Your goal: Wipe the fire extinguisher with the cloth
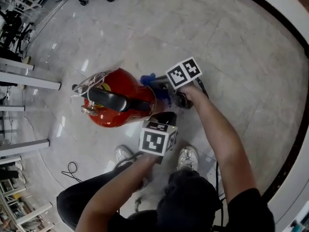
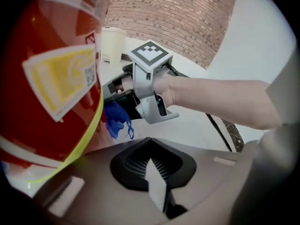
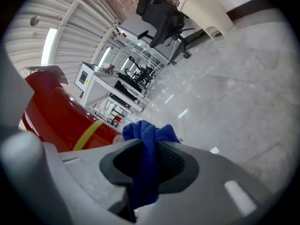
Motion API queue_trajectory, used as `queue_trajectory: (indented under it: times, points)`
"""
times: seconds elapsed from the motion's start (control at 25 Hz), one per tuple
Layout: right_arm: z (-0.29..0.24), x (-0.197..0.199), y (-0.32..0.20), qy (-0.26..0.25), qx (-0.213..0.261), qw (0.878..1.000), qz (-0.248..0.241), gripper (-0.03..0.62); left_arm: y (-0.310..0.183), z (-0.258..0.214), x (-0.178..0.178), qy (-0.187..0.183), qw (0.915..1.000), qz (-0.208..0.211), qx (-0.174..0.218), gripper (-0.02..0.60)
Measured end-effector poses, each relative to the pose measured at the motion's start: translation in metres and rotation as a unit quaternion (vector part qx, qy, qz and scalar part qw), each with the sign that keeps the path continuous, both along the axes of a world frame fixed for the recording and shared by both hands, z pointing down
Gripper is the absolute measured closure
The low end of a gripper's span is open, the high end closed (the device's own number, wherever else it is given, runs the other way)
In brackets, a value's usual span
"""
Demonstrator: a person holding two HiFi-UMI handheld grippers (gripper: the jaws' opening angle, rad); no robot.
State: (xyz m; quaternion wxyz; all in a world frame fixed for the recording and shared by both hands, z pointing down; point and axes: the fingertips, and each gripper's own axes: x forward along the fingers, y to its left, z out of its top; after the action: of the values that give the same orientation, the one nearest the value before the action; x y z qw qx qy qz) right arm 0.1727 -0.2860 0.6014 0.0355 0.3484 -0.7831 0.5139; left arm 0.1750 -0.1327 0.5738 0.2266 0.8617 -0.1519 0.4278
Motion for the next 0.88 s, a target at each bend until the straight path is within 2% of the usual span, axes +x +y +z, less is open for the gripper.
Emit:
queue_trajectory:
  times: [0.32, 0.44, 0.64, 0.88]
  points:
    - [0.05, 0.004, 0.014, 0.04, -0.046, 0.997, -0.045, 0.497, 0.01, 0.005, 0.025, 0.006, 0.9998, 0.019, -0.004, 0.577]
    - [0.05, 0.002, 0.009, 0.046, -0.045, 0.995, -0.07, 0.497, 0.01, 0.007, 0.026, 0.003, 0.9999, 0.012, -0.009, 0.577]
    - [-0.011, -0.015, -0.016, 0.005, 0.024, 0.993, -0.112, 0.497, 0.002, 0.006, 0.023, -0.002, 0.9994, -0.022, -0.027, 0.577]
    - [-0.106, -0.033, -0.029, -0.019, 0.119, 0.981, -0.153, 0.497, -0.007, -0.006, 0.026, 0.003, 0.9995, -0.027, -0.017, 0.577]
